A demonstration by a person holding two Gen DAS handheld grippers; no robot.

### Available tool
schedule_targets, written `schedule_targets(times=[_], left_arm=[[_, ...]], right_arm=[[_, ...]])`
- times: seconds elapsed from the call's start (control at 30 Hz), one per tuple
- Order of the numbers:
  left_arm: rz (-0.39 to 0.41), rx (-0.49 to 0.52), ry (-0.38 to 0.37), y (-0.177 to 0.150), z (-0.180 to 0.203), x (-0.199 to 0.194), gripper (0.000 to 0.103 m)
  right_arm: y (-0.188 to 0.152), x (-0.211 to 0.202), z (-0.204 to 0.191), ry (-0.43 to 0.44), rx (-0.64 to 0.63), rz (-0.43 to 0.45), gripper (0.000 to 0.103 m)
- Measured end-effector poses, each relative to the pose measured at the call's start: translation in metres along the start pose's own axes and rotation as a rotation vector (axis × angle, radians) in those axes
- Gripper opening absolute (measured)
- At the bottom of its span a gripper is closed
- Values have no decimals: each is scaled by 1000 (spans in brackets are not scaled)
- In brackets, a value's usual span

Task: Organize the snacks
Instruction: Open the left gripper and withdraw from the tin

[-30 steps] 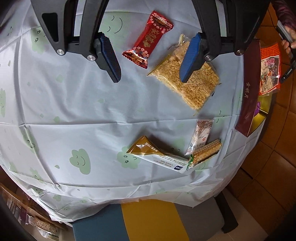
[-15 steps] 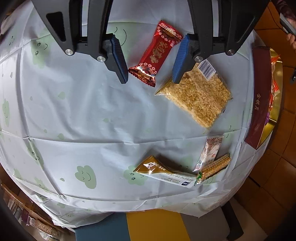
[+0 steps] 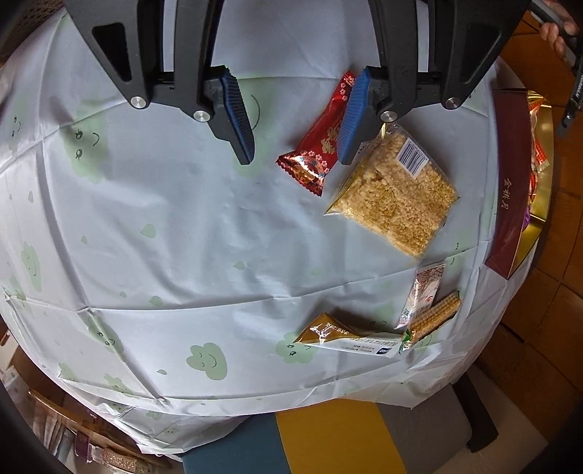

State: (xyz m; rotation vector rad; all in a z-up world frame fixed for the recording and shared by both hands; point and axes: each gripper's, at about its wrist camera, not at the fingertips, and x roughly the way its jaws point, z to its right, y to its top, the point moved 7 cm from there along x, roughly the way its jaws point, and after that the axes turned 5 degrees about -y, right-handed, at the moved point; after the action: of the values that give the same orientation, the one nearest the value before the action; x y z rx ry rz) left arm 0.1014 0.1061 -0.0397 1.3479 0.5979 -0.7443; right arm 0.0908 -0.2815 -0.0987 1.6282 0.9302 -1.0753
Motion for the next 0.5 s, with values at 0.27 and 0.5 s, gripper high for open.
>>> schedule_targets(times=[0.27, 0.5], left_arm=[[3, 159, -107, -18, 54, -4, 35], [-20, 300, -170, -45, 91, -5, 36]], right_arm=[[-14, 6, -18, 32, -17, -12, 48], [-18, 15, -31, -47, -132, 13, 31]])
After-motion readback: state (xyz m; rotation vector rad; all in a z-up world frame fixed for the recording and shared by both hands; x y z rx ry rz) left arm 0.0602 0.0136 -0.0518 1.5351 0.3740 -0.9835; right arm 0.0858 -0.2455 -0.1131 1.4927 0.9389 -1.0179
